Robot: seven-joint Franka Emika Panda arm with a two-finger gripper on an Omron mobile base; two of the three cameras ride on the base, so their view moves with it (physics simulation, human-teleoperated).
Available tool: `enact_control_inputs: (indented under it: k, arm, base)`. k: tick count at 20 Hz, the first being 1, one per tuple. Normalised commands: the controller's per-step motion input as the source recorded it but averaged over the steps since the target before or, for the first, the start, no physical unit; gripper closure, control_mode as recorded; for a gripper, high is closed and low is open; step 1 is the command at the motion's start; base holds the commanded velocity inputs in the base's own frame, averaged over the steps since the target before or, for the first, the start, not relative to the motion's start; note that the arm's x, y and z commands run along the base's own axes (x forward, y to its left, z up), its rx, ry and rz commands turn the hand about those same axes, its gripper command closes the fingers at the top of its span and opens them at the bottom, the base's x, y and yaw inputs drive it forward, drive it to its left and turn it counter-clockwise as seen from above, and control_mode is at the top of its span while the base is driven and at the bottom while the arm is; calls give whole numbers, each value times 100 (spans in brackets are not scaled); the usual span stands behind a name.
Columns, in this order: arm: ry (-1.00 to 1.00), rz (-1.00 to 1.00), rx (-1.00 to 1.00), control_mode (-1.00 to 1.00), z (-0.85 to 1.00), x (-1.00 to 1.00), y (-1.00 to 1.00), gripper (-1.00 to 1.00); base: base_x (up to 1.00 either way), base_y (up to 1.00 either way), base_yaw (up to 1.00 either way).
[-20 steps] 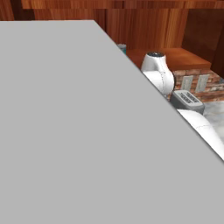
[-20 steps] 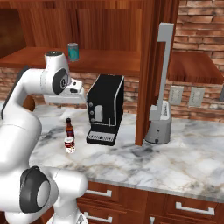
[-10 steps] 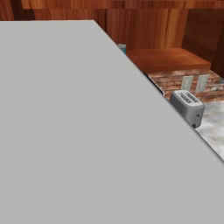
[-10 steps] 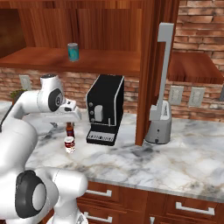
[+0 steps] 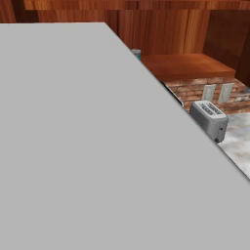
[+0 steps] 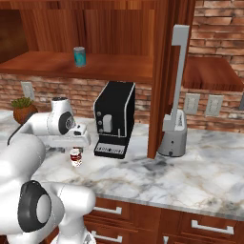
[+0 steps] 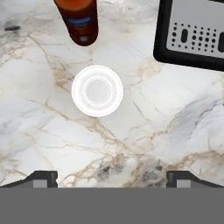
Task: Restock the canned food cabinet by taking the new fresh canned food from the counter and placing it in the cabinet. Then, take the old canned food from the cabinet and place it on the counter.
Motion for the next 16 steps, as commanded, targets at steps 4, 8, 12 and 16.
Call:
enact_control_inputs:
  k: [4,8,12,16]
  arm:
    - [2,0,0,-100,-31,2,5,-100]
    - [0,0,0,-100,-24,5,3,-100]
    - [0,0,0,-100,-24,3,5,-100]
    - [0,0,0,-100,-26,11,9,-100]
  base:
    - [0,0,0]
    - [0,0,0]
    - [0,0,0]
    - [0,0,0]
